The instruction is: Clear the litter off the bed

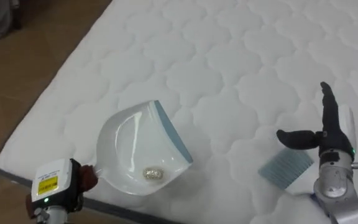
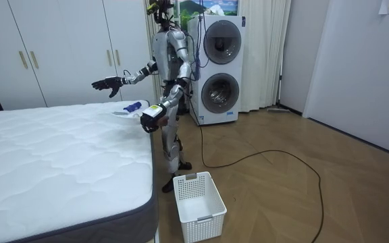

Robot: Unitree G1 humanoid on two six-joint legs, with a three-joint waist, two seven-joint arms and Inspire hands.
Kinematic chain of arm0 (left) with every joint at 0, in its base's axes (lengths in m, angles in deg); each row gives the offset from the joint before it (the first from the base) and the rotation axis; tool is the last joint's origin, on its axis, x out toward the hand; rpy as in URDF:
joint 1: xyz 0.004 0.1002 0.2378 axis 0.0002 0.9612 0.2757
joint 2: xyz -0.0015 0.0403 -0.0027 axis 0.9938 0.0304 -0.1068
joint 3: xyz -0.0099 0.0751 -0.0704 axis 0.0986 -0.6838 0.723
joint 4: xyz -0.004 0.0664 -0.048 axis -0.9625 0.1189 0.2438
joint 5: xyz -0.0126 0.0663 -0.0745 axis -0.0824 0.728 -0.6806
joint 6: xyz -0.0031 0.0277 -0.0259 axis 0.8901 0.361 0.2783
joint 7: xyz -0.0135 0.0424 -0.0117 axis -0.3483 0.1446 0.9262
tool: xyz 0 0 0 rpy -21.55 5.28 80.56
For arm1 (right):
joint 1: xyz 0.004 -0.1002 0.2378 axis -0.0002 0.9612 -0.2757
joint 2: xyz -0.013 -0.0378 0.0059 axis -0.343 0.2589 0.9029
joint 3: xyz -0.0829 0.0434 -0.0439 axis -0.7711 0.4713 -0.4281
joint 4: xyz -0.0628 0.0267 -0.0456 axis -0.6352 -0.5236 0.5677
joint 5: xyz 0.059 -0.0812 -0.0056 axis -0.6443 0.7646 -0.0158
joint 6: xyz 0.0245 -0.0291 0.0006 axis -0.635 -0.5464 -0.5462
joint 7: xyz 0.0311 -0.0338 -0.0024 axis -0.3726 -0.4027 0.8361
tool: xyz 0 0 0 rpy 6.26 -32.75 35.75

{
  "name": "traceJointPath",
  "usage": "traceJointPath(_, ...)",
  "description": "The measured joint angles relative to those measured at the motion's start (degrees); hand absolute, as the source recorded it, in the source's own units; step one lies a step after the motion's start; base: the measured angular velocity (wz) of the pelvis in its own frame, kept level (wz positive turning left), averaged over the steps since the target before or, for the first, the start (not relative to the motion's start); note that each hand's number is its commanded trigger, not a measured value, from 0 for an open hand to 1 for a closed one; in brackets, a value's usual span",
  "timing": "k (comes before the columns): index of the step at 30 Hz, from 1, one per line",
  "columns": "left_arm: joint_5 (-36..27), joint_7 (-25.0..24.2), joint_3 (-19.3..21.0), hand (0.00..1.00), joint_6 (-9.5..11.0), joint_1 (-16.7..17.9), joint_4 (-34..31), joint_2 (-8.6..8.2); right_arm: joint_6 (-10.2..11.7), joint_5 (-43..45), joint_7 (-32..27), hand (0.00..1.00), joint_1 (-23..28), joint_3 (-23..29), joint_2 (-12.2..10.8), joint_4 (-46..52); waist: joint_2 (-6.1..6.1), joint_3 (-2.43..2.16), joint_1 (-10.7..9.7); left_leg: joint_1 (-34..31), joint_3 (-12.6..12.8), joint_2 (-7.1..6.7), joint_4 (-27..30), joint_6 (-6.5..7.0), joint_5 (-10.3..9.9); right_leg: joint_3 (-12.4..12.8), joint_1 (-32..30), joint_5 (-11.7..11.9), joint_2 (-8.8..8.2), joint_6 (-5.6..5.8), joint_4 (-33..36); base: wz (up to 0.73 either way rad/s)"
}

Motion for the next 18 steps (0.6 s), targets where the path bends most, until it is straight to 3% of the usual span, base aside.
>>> traceJointPath(6, 0.0, 0.0, 0.1, 1.00, 0.1, 0.1, -0.1, -0.17, -0.1, -1.6, -0.5, 0.00, 0.0, 0.0, -0.1, 0.2, 0.46, -0.49, 1.4, 0.6, -0.3, -2.38, -2.5, 0.03, 0.3, -2.6, 0.7, -0.4, -0.93, 0.84, 0.3, 0.18)
traceJointPath(9, 0.2, 0.0, 0.2, 1.00, 0.3, 0.1, -0.8, -0.19, -0.5, -2.1, -0.5, 0.00, 0.0, 0.9, -0.9, 0.2, 0.41, -0.51, 1.5, 1.5, -1.2, -3.41, -3.7, 0.32, 0.8, -5.2, 0.4, -0.4, -2.42, 0.97, 4.1, 0.43)
traceJointPath(10, 0.8, 0.0, 0.2, 1.00, 0.5, 0.1, -1.2, -0.19, -0.5, -2.1, -0.6, 0.00, 0.0, 1.4, -1.4, 0.2, 0.41, -0.51, 1.5, 2.0, -3.0, -3.80, -4.0, 0.36, 0.8, -5.1, -0.2, -0.4, -3.46, 0.98, 7.7, 0.61)
traceJointPath(11, 1.7, 0.0, 0.2, 1.00, 0.6, 0.0, -2.0, -0.17, -0.4, -2.1, -0.6, 0.00, 0.0, 1.4, -1.5, 0.2, 0.43, -0.48, 1.3, 2.6, -5.0, -3.68, -4.0, 0.40, 0.8, -3.1, -2.0, -0.6, -4.57, 1.05, 12.2, 0.58)
traceJointPath(12, 1.8, 0.0, 0.3, 1.00, 0.7, 0.0, -2.3, -0.19, -0.3, -2.1, -0.6, 0.00, 0.0, 1.4, -1.6, 0.1, 0.43, -0.50, 1.5, 2.7, -5.7, -3.55, -4.0, 0.39, 0.8, 0.0, -3.4, -1.2, -4.62, 1.01, 12.8, 0.33)
traceJointPath(13, 1.8, 0.1, 0.9, 1.00, 1.0, -0.3, -3.1, -0.27, -0.1, -2.1, -0.6, 0.00, -0.8, 1.4, -1.8, 0.1, 0.49, -0.45, 2.8, 2.4, -6.6, -3.50, -4.0, 0.21, 0.8, 5.4, -6.5, -1.5, -3.90, 0.63, 10.1, 0.18)
traceJointPath(14, 1.7, 0.1, 1.7, 1.00, 1.7, -0.6, -3.1, -0.40, 0.1, -2.1, -0.7, 0.00, -1.8, 1.5, -1.7, 0.0, 0.93, -0.25, 3.1, 1.6, -7.4, -3.64, -3.5, 0.01, 0.9, 9.0, -9.2, 1.0, -3.62, 0.77, 6.2, 0.23)
traceJointPath(15, 1.7, 0.1, 2.0, 1.00, 1.8, -0.6, -3.2, -0.46, 0.2, -2.1, -0.9, 0.00, -2.0, 1.5, -1.8, 0.0, 1.20, -0.45, 3.1, 1.1, -8.2, -3.84, -3.4, -0.24, 1.1, 8.7, -9.2, 1.9, -3.37, 0.11, 5.5, 0.31)
traceJointPath(16, 1.7, 0.1, 2.4, 1.00, 2.4, -0.5, -3.2, -0.43, 0.4, -2.1, -1.6, 0.00, -2.2, 1.7, -1.7, 0.2, 1.79, -0.58, 3.0, 0.5, -7.9, -3.99, -3.7, -0.33, 1.4, 5.8, -8.4, 2.7, -3.55, -0.24, 4.9, 0.47)
traceJointPath(18, 1.7, -0.1, 2.5, 1.00, 2.4, -0.4, -3.2, -0.28, 0.3, -2.5, -1.7, 0.00, -0.9, 1.6, -1.8, 0.2, 1.77, -0.57, 2.7, 1.1, -7.3, -4.14, -4.7, 0.22, 2.0, 2.8, -6.1, 2.7, -4.00, 0.15, 4.4, 0.57)
